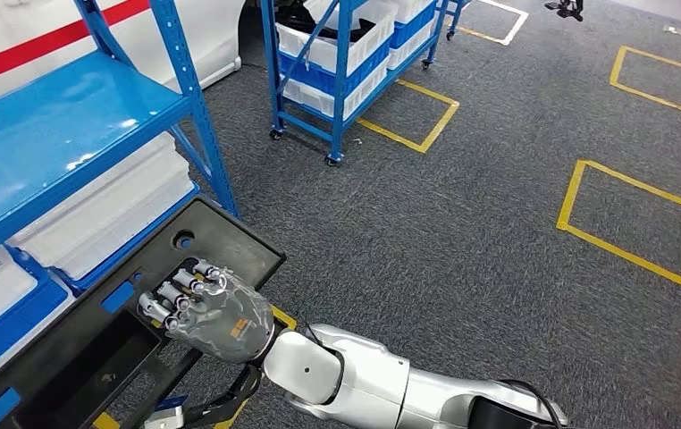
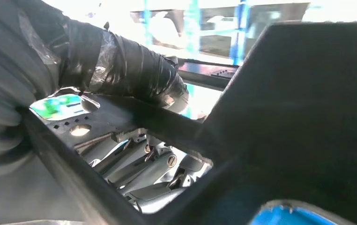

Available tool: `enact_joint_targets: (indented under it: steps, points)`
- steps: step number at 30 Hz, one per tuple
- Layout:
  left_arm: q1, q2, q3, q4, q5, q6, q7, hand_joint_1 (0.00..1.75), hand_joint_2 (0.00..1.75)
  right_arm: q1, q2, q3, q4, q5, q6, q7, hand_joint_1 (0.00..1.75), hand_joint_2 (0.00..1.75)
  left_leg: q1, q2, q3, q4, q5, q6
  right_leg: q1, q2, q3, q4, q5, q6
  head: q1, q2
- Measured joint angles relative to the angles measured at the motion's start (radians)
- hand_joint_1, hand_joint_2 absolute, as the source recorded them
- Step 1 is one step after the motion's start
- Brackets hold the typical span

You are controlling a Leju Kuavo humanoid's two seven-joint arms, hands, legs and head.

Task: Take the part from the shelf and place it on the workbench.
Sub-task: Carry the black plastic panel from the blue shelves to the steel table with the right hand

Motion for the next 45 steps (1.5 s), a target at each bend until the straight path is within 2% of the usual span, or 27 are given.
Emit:
enact_joint_targets:
  steps: [2, 3, 5, 7, 9, 11, 12, 14, 15, 17, 18, 19, 21, 23, 25, 27, 29, 31, 33, 34, 35, 36, 38, 40, 42, 43, 45]
  points:
    - [0.002, 0.001, 0.006, 0.0, -0.005, 0.008, 0.024, 0.0, 0.0, 0.001, -0.011, 0.0, -0.001, 0.0, -0.001, 0.017, 1.75, 1.75, -0.004, 0.03, 0.001, 0.0, -0.003, 0.003, -0.009, -0.019, -0.058, 0.107, -0.037, 0.007, 0.0, 0.0]
    - [0.002, 0.002, 0.008, 0.0, -0.009, 0.013, 0.038, 0.0, 0.0, 0.001, -0.019, 0.0, -0.001, 0.0, -0.001, 0.025, 1.75, 1.75, -0.005, 0.045, 0.003, 0.0, -0.005, 0.003, -0.013, -0.022, -0.067, 0.122, -0.032, 0.009, 0.0, 0.0]
    - [0.002, 0.002, 0.01, 0.0, -0.017, 0.022, 0.062, 0.0, 0.0, 0.001, -0.036, 0.0, -0.001, 0.0, -0.002, 0.037, 1.75, 1.75, -0.007, 0.072, 0.009, 0.0, -0.01, 0.0, -0.014, -0.032, -0.026, 0.041, 0.025, 0.007, 0.0, 0.0]
    - [0.001, 0.002, 0.01, 0.0, -0.025, 0.037, 0.087, 0.0, 0.0, 0.001, -0.052, 0.0, -0.004, 0.0, -0.006, 0.047, 1.75, 1.75, -0.008, 0.093, 0.019, -0.004, -0.015, -0.004, -0.005, -0.072, 0.042, -0.087, 0.068, -0.004, 0.0, 0.0]
    - [-0.001, 0.002, 0.011, 0.0, -0.029, 0.062, 0.119, 0.0, 0.0, 0.002, -0.069, 0.001, -0.01, 0.0, -0.015, 0.065, 1.75, 1.75, -0.008, 0.112, 0.029, -0.014, -0.016, -0.012, 0.01, -0.102, 0.069, -0.144, 0.074, -0.016, 0.0, 0.0]
    - [-0.003, 0.002, 0.015, 0.0, -0.028, 0.085, 0.145, 0.0, 0.0, 0.005, -0.094, 0.002, -0.018, 0.0, -0.028, 0.098, 1.75, 1.75, -0.009, 0.132, 0.039, -0.025, -0.016, -0.023, 0.018, -0.088, 0.07, -0.156, 0.08, -0.027, -0.001, 0.0]
    - [-0.004, 0.002, 0.017, 0.0, -0.027, 0.091, 0.15, 0.0, 0.0, 0.008, -0.109, 0.002, -0.023, 0.0, -0.034, 0.115, 1.75, 1.75, -0.008, 0.128, 0.044, -0.026, -0.02, -0.027, 0.016, -0.076, 0.076, -0.166, 0.084, -0.032, -0.001, 0.0]
    - [-0.002, 0.002, 0.024, 0.0, -0.023, 0.094, 0.149, 0.0, 0.0, 0.015, -0.139, 0.003, -0.034, 0.0, -0.04, 0.144, 1.75, 1.75, -0.005, 0.081, 0.035, 0.01, -0.049, -0.03, 0.009, -0.053, 0.091, -0.187, 0.092, -0.043, 0.0, 0.0]
    - [0.001, 0.003, 0.028, 0.0, -0.022, 0.092, 0.144, 0.0, 0.0, 0.019, -0.149, 0.003, -0.039, 0.0, -0.041, 0.152, 1.75, 1.75, -0.004, 0.047, 0.012, 0.06, -0.077, -0.03, 0.006, -0.042, 0.095, -0.191, 0.094, -0.047, 0.0, 0.0]
    - [0.006, 0.003, 0.034, 0.0, -0.021, 0.087, 0.134, 0.0, 0.0, 0.031, -0.165, 0.005, -0.047, 0.0, -0.04, 0.158, 1.75, 1.75, -0.006, 0.013, -0.058, 0.195, -0.134, -0.029, 0.007, -0.014, 0.097, -0.19, 0.093, -0.054, 0.0, 0.0]
    - [0.008, 0.002, 0.035, 0.0, -0.021, 0.086, 0.13, 0.0, 0.0, 0.039, -0.172, 0.006, -0.051, 0.0, -0.039, 0.158, 1.75, 1.75, -0.007, 0.01, -0.086, 0.241, -0.142, -0.03, 0.008, 0.002, 0.097, -0.187, 0.091, -0.055, 0.0, 0.0]
    - [0.009, 0.002, 0.036, 0.0, -0.021, 0.086, 0.128, 0.0, 0.0, 0.046, -0.179, 0.007, -0.054, 0.0, -0.039, 0.159, 1.75, 1.75, -0.007, 0.008, -0.1, 0.253, -0.13, -0.03, 0.008, 0.018, 0.097, -0.184, 0.089, -0.055, 0.0, 0.0]
    - [0.009, 0.003, 0.039, 0.0, -0.021, 0.085, 0.126, 0.0, 0.0, 0.054, -0.193, 0.008, -0.059, 0.0, -0.039, 0.159, 1.75, 1.75, -0.006, -0.004, -0.071, 0.162, -0.054, -0.029, 0.007, 0.052, 0.096, -0.17, 0.082, -0.051, 0.0, 0.0]
    - [0.009, 0.003, 0.042, 0.0, -0.02, 0.085, 0.125, 0.0, 0.0, 0.056, -0.204, 0.008, -0.064, 0.0, -0.039, 0.16, 1.75, 1.75, -0.004, -0.047, -0.025, 0.045, -0.002, -0.026, 0.005, 0.081, 0.089, -0.151, 0.072, -0.04, 0.0, 0.0]
    - [0.007, 0.003, 0.044, 0.0, -0.02, 0.084, 0.123, 0.0, 0.0, 0.058, -0.212, 0.008, -0.07, 0.0, -0.039, 0.163, 1.75, 1.75, -0.006, -0.068, -0.01, 0.008, -0.002, -0.019, 0.002, 0.103, 0.077, -0.141, 0.069, -0.026, 0.0, 0.0]
    - [0.002, 0.002, 0.045, 0.0, -0.024, 0.083, 0.118, 0.0, 0.0, 0.061, -0.221, 0.009, -0.074, 0.0, -0.039, 0.171, 1.75, 1.75, -0.009, -0.046, -0.006, 0.002, 0.003, -0.008, -0.004, 0.118, 0.07, -0.141, 0.073, -0.015, 0.0, 0.0]
    - [0.002, 0.001, 0.046, 0.0, -0.033, 0.082, 0.109, 0.0, 0.0, 0.064, -0.233, 0.009, -0.076, 0.0, -0.039, 0.184, 1.75, 1.75, -0.007, -0.022, 0.003, -0.01, 0.009, 0.006, -0.003, 0.08, 0.057, -0.114, 0.056, -0.004, 0.002, 0.0]
    - [0.005, 0.001, 0.046, 0.0, -0.042, 0.081, 0.098, 0.0, 0.0, 0.067, -0.243, 0.009, -0.076, 0.0, -0.04, 0.196, 1.75, 1.75, -0.01, 0.004, 0.009, -0.019, 0.01, 0.015, -0.003, 0.011, 0.006, -0.014, 0.005, 0.005, 0.004, 0.0]
    - [0.006, 0.003, 0.046, 0.0, -0.049, 0.081, 0.093, 0.0, 0.0, 0.073, -0.249, 0.01, -0.075, 0.0, -0.04, 0.206, 1.75, 1.75, -0.014, 0.032, 0.01, -0.02, 0.007, 0.018, -0.011, -0.018, -0.056, 0.1, -0.037, 0.012, 0.004, 0.0]
    - [0.005, 0.004, 0.046, 0.0, -0.052, 0.081, 0.092, 0.0, 0.0, 0.077, -0.252, 0.01, -0.075, 0.0, -0.041, 0.211, 1.75, 1.75, -0.015, 0.046, 0.012, -0.02, 0.004, 0.017, -0.015, -0.021, -0.069, 0.12, -0.034, 0.014, 0.004, 0.0]
    - [0.005, 0.005, 0.046, 0.0, -0.054, 0.081, 0.093, 0.0, 0.0, 0.08, -0.256, 0.011, -0.074, 0.0, -0.041, 0.217, 1.75, 1.75, -0.015, 0.059, 0.015, -0.02, 0.001, 0.016, -0.017, -0.024, -0.062, 0.103, -0.014, 0.015, 0.004, 0.0]
    - [0.004, 0.005, 0.046, 0.0, -0.056, 0.08, 0.095, 0.0, 0.0, 0.081, -0.261, 0.011, -0.074, 0.0, -0.041, 0.223, 1.75, 1.75, -0.015, 0.072, 0.02, -0.02, -0.003, 0.014, -0.018, -0.031, -0.036, 0.051, 0.02, 0.014, 0.004, 0.0]
    - [0.003, 0.005, 0.046, 0.0, -0.062, 0.078, 0.099, 0.0, 0.0, 0.081, -0.27, 0.011, -0.073, 0.0, -0.041, 0.233, 1.75, 1.75, -0.017, 0.094, 0.031, -0.021, -0.012, 0.007, -0.008, -0.076, 0.035, -0.087, 0.072, 0.005, 0.004, 0.0]
    - [0.001, 0.005, 0.046, 0.0, -0.067, 0.073, 0.102, 0.0, 0.0, 0.08, -0.279, 0.011, -0.073, 0.0, -0.04, 0.243, 1.75, 1.75, -0.02, 0.113, 0.04, -0.023, -0.019, -0.003, 0.007, -0.102, 0.067, -0.153, 0.083, -0.01, 0.004, 0.0]
    - [-0.004, 0.004, 0.046, -0.001, -0.071, 0.068, 0.103, 0.0, 0.0, 0.08, -0.292, 0.011, -0.074, 0.0, -0.04, 0.252, 1.75, 1.75, -0.02, 0.135, 0.048, -0.03, -0.024, -0.013, 0.014, -0.08, 0.071, -0.16, 0.082, -0.021, 0.004, 0.0]
    - [-0.006, 0.004, 0.046, -0.001, -0.073, 0.066, 0.103, 0.0, 0.0, 0.081, -0.3, 0.011, -0.076, 0.0, -0.041, 0.256, 1.75, 1.75, -0.017, 0.134, 0.054, -0.028, -0.03, -0.018, 0.013, -0.068, 0.079, -0.169, 0.084, -0.027, 0.004, 0.0]
    - [-0.006, 0.004, 0.046, -0.001, -0.074, 0.065, 0.104, 0.0, 0.0, 0.081, -0.312, 0.011, -0.08, 0.0, -0.042, 0.259, 1.75, 1.75, -0.014, 0.089, 0.041, 0.023, -0.065, -0.023, 0.007, -0.043, 0.098, -0.189, 0.089, -0.041, 0.004, 0.0]
